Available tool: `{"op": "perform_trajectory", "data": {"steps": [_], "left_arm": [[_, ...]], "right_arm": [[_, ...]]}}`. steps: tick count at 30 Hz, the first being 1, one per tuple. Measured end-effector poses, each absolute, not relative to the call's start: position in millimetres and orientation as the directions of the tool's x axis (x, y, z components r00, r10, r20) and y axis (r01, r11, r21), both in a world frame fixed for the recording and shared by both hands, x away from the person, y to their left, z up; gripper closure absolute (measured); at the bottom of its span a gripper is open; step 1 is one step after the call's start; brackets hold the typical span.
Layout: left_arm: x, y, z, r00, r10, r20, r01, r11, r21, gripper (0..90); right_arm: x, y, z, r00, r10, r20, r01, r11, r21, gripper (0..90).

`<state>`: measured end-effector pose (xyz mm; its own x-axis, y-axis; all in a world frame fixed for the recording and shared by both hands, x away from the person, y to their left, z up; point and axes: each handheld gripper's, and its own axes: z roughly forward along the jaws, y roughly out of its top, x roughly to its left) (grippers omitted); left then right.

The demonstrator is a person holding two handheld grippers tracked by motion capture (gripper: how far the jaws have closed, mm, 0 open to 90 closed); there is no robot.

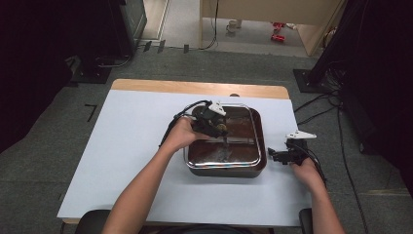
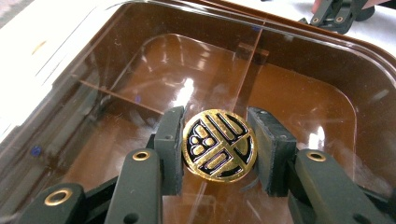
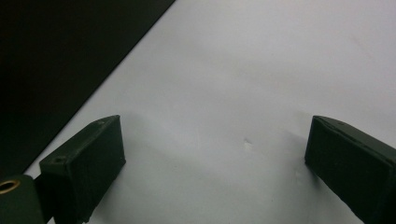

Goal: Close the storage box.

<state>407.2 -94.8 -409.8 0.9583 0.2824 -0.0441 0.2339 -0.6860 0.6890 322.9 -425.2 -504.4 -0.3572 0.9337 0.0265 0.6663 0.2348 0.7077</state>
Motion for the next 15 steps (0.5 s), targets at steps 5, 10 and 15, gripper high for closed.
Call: {"op": "perform_trajectory", "data": {"steps": [5, 10, 15], "left_arm": [[410.4, -103.9, -416.2, 0.963, 0.263, -0.053, 0.224, -0.680, 0.699, 59.6], [410.6, -109.2, -416.9, 0.971, 0.235, -0.051, 0.203, -0.690, 0.695, 59.6], [412.9, -115.2, -418.7, 0.978, 0.197, -0.074, 0.194, -0.707, 0.680, 59.6]], "right_arm": [[322.9, -425.2, -504.4, -0.357, 0.934, 0.027, 0.667, 0.235, 0.707, 4.3], [322.9, -425.2, -504.4, -0.357, 0.934, 0.026, 0.667, 0.235, 0.707, 4.3], [322.9, -425.2, -504.4, -0.357, 0.934, 0.026, 0.667, 0.235, 0.707, 4.3]]}}
